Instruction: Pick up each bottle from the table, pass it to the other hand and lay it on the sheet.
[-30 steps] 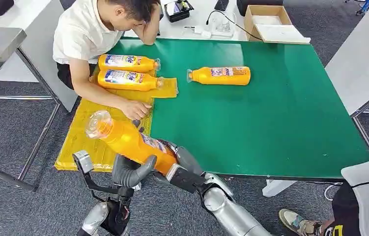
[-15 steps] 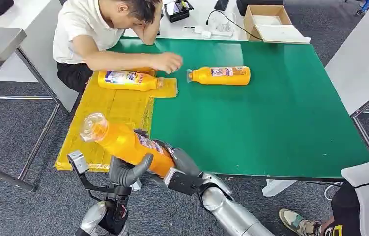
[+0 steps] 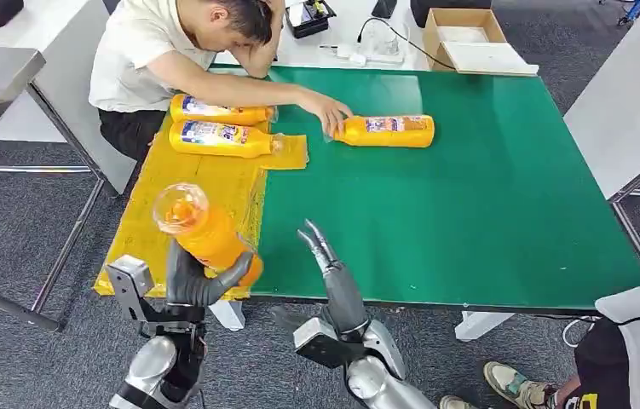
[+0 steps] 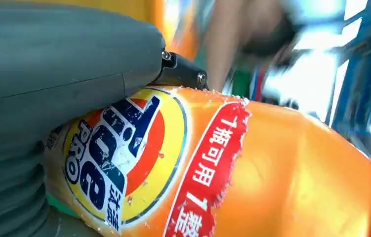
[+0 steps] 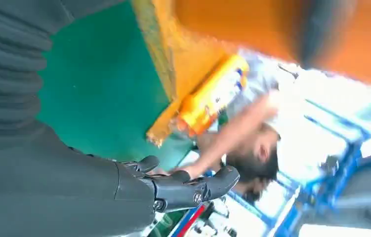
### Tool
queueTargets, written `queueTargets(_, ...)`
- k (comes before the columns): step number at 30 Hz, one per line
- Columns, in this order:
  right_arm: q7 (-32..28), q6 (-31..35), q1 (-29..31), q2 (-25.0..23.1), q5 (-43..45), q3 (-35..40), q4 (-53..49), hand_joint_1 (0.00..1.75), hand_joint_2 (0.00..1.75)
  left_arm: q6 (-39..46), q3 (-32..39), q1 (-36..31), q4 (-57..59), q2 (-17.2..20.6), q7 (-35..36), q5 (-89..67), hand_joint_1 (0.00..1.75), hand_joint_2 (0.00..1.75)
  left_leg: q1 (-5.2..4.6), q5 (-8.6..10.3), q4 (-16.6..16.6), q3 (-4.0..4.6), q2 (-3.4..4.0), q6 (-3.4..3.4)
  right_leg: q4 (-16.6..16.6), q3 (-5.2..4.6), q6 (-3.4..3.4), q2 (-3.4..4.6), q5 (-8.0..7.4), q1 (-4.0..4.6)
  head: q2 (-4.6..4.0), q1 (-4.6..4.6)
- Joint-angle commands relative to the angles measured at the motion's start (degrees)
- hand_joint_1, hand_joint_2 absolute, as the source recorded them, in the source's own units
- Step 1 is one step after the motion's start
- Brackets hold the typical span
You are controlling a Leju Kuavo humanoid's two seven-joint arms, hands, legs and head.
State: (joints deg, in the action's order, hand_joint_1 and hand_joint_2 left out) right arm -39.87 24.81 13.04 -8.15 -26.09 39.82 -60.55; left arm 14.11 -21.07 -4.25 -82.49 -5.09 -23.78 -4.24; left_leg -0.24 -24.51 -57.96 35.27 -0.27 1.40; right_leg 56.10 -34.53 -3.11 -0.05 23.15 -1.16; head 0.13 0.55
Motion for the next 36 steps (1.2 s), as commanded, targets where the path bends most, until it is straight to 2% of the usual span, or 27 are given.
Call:
queueTargets(1,-0.1,-4.9,-10.2,2.0,5.5,-6.0,-18.3,0.00,1.75,13.4,6.6,-7.7,11.7,5.4,5.1,-29.7,1.75,1.75,0.09,-0.07,0.0,-0.26,-0.16,-0.11,0.0,0.31,0.16,-0.18,0.13,0.10,0.00,-0.02)
queueTargets(5,-0.1,-2.0,-11.9,2.0,8.2,-5.1,-20.5,0.00,1.75,17.2,9.6,-12.5,20.0,8.0,10.8,-42.6,1.75,1.75,0.08,-0.04,0.1,-0.24,-0.07,-0.11,0.0,0.24,0.16,-0.11,0.08,0.08,0.00,-0.02)
queueTargets(7,-0.1,0.0,-12.4,2.7,9.6,-3.3,-22.7,0.00,1.75,15.9,12.3,-14.6,23.5,8.7,10.3,-42.1,1.75,1.75,0.06,-0.01,0.1,-0.22,-0.15,-0.11,0.0,0.24,0.17,-0.19,0.09,0.06,0.00,-0.02)
queueTargets(12,-0.1,0.4,-12.2,2.7,9.6,-3.4,-22.8,0.00,1.75,15.9,12.0,-14.6,23.6,8.4,10.0,-42.7,1.75,1.75,0.11,-0.07,0.0,-0.26,0.08,-0.13,0.0,0.24,0.18,0.02,0.07,0.11,0.00,0.00)
queueTargets(13,-0.1,0.6,-12.3,3.0,10.0,-3.0,-23.5,0.00,1.75,15.6,11.2,-15.6,25.2,9.3,12.0,-46.5,1.75,1.75,0.13,-0.14,0.0,-0.36,0.06,-0.16,0.0,0.34,0.22,-0.01,0.14,0.13,0.00,0.00)
queueTargets(16,-0.1,-1.3,-12.2,2.8,11.4,-3.2,-23.1,0.00,1.75,17.5,9.2,-21.4,35.1,12.1,17.2,-59.3,1.75,1.75,0.07,-0.01,0.0,-0.16,-0.10,-0.10,0.0,0.18,0.13,-0.12,0.07,0.07,0.00,0.00)
queueTargets(17,-0.1,-2.7,-11.5,2.3,11.5,-3.4,-21.0,0.00,1.75,19.3,9.1,-24.9,42.2,12.1,18.8,-63.4,1.75,1.75,0.12,-0.06,0.0,-0.29,-0.10,-0.12,0.0,0.33,0.18,-0.12,0.12,0.12,0.00,-0.02)
queueTargets(20,-0.1,-5.1,-9.5,1.3,11.9,-2.9,-17.5,0.00,1.75,14.3,10.3,-31.4,55.4,10.7,17.0,-62.7,1.75,1.75,0.11,0.04,0.1,-0.26,-0.11,-0.13,0.0,0.30,0.18,-0.14,0.04,0.10,0.00,-0.02)
queueTargets(24,-0.1,-4.9,-9.4,1.2,11.9,-2.7,-17.3,0.00,1.75,14.8,10.2,-32.0,56.3,9.9,17.3,-63.0,1.75,1.75,0.10,0.01,0.0,-0.21,0.03,-0.11,0.0,0.21,0.17,0.00,0.01,0.10,0.00,0.00)
queueTargets(28,-0.1,-5.6,-9.3,0.8,11.9,-3.1,-16.0,0.00,1.75,9.0,8.8,-33.7,59.1,8.8,18.6,-64.4,1.75,1.75,0.16,-0.09,0.0,-0.36,-0.07,-0.14,0.0,0.43,0.20,-0.13,0.13,0.16,0.00,-0.04)
queueTargets(31,-0.1,-6.2,-8.8,0.3,11.1,-3.1,-13.7,0.00,1.75,6.3,3.8,-34.9,61.1,9.4,20.8,-70.5,1.75,1.75,0.09,0.01,0.0,-0.19,-0.04,-0.08,0.0,0.24,0.11,-0.09,0.04,0.08,0.00,-0.04)
queueTargets(36,-0.1,-6.8,-8.6,0.0,11.7,-3.0,-13.2,0.00,1.75,4.9,4.3,-35.1,61.8,9.3,20.5,-69.9,1.75,1.75,0.10,-0.02,0.0,-0.20,0.01,-0.10,0.0,0.25,0.14,-0.03,0.05,0.10,0.00,0.00)
